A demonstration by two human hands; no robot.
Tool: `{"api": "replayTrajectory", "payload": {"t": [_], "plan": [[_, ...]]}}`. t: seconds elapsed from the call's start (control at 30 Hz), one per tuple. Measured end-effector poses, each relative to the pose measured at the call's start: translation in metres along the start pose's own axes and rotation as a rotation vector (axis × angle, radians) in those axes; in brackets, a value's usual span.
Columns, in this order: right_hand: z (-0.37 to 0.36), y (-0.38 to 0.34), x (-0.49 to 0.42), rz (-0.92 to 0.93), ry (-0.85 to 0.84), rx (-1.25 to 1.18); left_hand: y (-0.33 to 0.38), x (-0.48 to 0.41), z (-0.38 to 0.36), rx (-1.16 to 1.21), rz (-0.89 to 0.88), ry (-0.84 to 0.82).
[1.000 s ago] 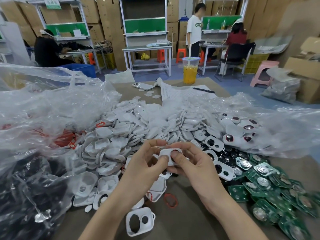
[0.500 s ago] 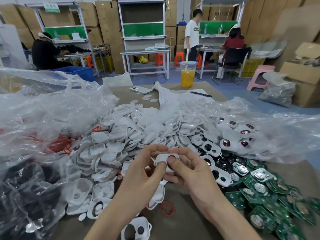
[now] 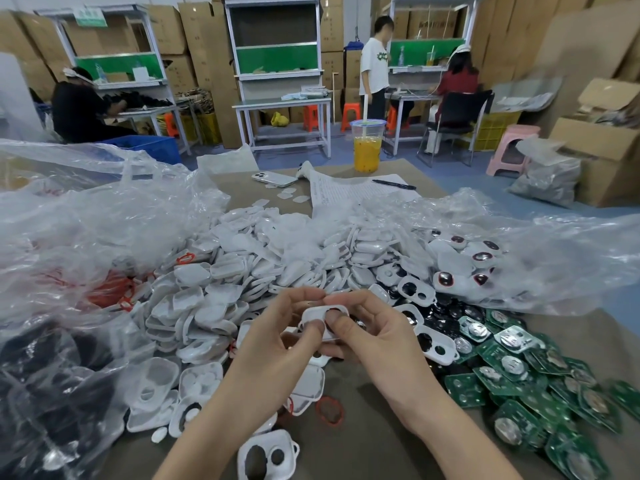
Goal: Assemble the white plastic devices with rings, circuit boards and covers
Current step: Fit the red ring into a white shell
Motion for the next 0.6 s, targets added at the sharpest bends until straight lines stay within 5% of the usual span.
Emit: {"api": "replayTrajectory", "payload": {"t": [0.13,0.33,0.6], "plan": [[-0.0002,0.001,-0.0005,-0.004,0.002,0.029,-0.002,-0.0016,0.003,-0.064,-0.036,-0.006],[0.0017,-0.0035,0.0009,-0.028,0.032,0.002,-0.006,-0.0005,-0.0031,0.17,0.076,-0.112],[0.0012,-0.0041,0.0025,0.007,0.033,0.077,-0.0043,-0.001,0.0019,0.062,0.034,-0.118]]}}
Point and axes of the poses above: each hand's wrist, its own x-axis away from the middle knuckle, its own z-axis out of the back of the hand, y = z × x, the point moved 6 cm from there along -x, towards the middle knuckle, and after that the axes turned 10 degrees about y, right-handed, at the moved point
